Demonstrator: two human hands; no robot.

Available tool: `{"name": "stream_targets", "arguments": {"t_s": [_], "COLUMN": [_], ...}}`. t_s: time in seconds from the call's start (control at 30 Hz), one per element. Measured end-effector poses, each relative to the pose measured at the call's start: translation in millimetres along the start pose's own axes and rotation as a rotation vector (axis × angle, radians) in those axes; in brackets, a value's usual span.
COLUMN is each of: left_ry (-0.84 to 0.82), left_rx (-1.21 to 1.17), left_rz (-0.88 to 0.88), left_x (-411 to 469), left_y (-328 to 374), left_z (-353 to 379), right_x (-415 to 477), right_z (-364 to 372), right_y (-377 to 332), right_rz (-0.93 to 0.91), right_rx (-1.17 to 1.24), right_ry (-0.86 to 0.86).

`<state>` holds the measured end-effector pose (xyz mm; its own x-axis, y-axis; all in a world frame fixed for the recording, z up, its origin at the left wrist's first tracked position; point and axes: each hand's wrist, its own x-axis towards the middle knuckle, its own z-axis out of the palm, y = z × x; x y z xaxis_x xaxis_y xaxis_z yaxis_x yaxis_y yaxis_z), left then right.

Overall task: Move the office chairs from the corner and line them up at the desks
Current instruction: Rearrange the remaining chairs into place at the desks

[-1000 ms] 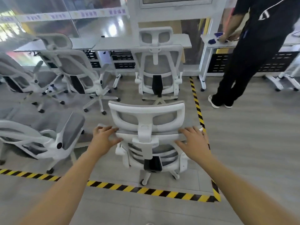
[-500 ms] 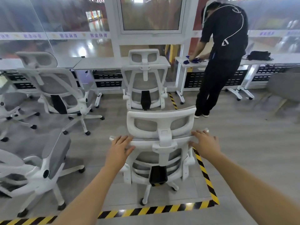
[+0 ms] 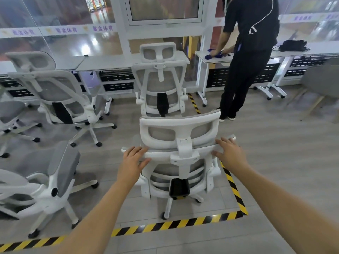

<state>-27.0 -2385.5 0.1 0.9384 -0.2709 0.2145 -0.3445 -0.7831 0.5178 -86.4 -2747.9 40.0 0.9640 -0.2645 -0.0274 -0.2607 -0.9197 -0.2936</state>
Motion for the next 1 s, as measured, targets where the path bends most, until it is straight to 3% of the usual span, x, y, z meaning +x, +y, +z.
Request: {"name": "stream_targets", "arguments": {"t_s": [0.4,1.0], "left_ry": [0.012,-0.001], "left_rx": [-0.031,-0.075], "left_rz": [-0.031,-0.034], "left_x": [4,5], "left_y": [-18,-28], "left_z": [-14,-16], "right_x": [8,0], "right_z": [11,19], "right_y": [-10,-16], "right_rz": [-0.079,-0.019], "right_rx": [0.027,0.000], "right_ry": [-0.014,0.010]}}
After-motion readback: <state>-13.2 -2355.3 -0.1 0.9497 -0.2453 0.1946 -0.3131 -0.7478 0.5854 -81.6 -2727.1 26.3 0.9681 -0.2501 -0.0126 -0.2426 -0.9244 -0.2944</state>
